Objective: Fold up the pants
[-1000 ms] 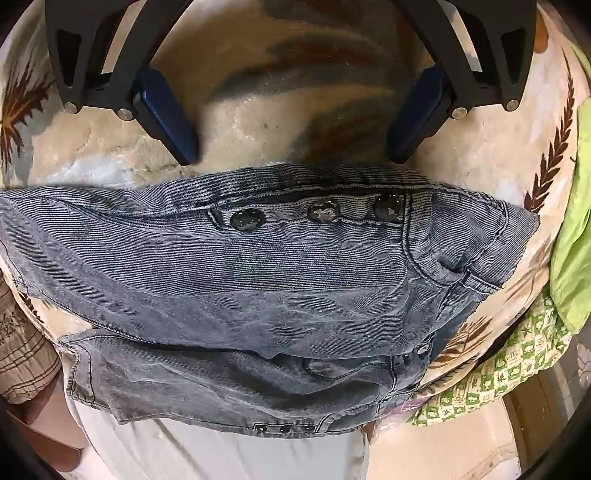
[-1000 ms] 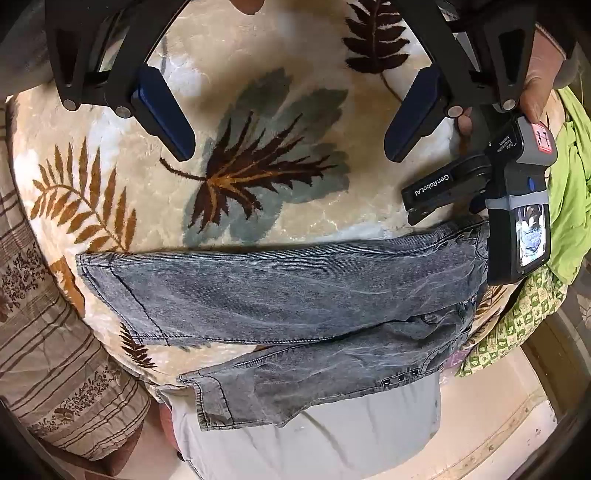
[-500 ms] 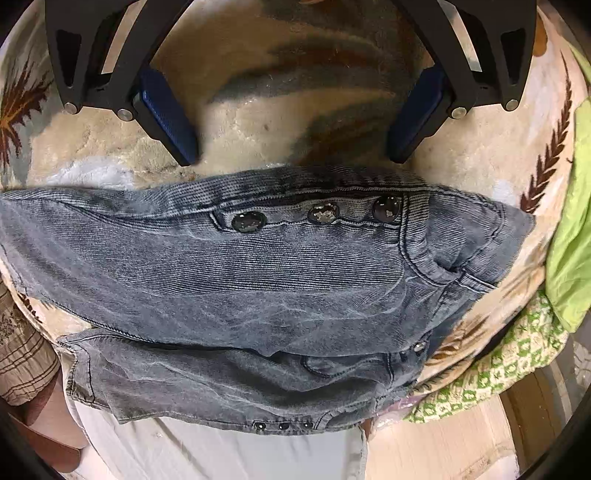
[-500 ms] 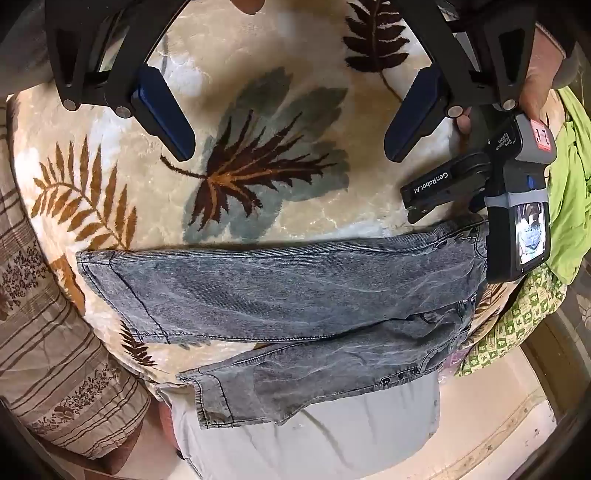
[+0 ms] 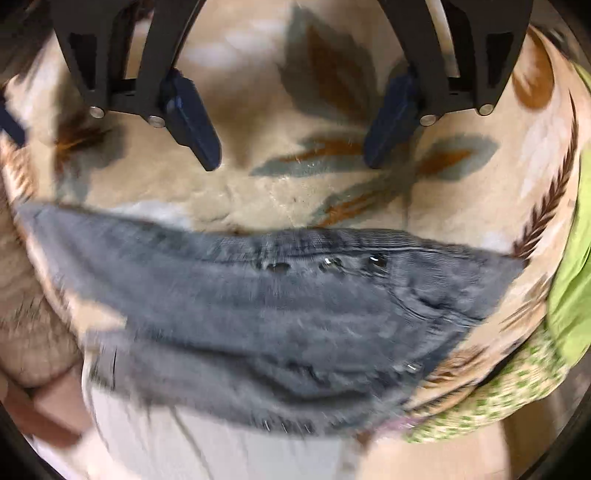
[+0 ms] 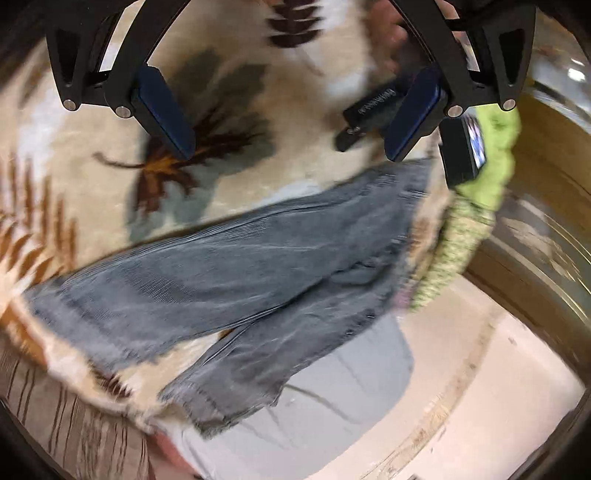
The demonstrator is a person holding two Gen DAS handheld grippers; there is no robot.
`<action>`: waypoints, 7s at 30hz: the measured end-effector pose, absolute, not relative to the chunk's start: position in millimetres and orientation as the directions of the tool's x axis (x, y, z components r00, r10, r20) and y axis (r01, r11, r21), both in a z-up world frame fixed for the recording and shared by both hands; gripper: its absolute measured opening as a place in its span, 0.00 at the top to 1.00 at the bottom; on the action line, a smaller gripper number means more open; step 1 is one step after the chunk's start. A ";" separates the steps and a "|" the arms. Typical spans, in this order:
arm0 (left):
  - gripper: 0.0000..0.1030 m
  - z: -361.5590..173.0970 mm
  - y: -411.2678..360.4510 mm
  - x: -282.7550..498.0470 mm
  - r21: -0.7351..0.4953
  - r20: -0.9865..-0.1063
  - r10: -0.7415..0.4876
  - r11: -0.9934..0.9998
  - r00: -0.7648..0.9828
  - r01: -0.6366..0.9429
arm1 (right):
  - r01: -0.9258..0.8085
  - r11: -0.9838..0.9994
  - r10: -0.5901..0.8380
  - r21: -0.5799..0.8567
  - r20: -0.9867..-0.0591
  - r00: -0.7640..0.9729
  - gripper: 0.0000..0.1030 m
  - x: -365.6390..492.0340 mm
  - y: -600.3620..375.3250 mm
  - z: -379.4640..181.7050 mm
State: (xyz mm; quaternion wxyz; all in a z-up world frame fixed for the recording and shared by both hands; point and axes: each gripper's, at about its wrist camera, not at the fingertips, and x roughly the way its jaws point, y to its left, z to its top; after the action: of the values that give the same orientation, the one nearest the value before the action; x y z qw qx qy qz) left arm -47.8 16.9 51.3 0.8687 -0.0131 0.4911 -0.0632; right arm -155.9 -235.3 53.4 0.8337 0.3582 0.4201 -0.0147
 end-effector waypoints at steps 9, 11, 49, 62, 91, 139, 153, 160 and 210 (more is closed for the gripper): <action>0.21 127.2 27.7 -100.0 -0.082 -0.748 -0.100 0.995 0.656 0.059 | 0.225 0.591 0.416 0.774 -0.532 0.737 0.00 -150.4 -231.7 67.6; 0.21 137.1 24.2 -110.2 -0.077 -0.740 -0.101 0.995 0.665 0.066 | 0.214 0.592 0.402 0.777 -0.515 0.757 0.00 -146.9 -232.2 71.9; 0.22 95.9 -12.5 10.9 0.057 -0.831 -0.022 0.991 0.557 0.124 | 0.289 0.861 0.228 0.418 -0.826 0.516 0.10 -62.6 -265.5 55.8; 0.22 94.5 -13.1 3.1 0.056 -0.832 -0.013 0.993 0.555 0.107 | 0.293 0.933 0.058 0.209 -0.890 0.452 0.18 -59.3 -247.0 50.8; 0.22 81.9 -18.5 14.1 0.011 -0.858 -0.054 0.992 0.511 0.124 | 0.372 0.874 0.070 0.313 -0.838 0.541 0.20 -65.8 -269.7 49.5; 0.26 98.8 -84.8 184.6 -0.411 -0.865 -0.396 0.911 0.310 0.016 | 0.485 0.781 0.016 0.392 -0.790 0.613 0.93 10.0 -400.9 96.1; 0.94 53.9 -110.2 240.9 -0.425 -0.902 -0.380 0.868 0.204 -0.259 | 0.462 0.676 0.222 0.574 -0.757 0.614 0.93 -1.9 -432.9 68.1; 0.96 121.3 -97.9 149.6 -0.559 -0.774 -0.494 0.827 0.396 -0.060 | 0.441 0.574 0.245 0.690 -0.659 0.711 0.93 -51.8 -445.8 100.7; 0.79 32.8 -84.0 91.0 -0.360 -0.905 -0.385 0.920 0.182 0.156 | 0.590 0.786 -0.002 0.186 -0.953 0.303 0.40 -28.9 -472.8 24.3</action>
State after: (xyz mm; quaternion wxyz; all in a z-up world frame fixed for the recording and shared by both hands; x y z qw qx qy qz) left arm 91.0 -84.0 32.8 0.7630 -0.0932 0.6146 -0.1773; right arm -28.9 -472.8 24.3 0.7628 0.2636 0.5576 -0.1942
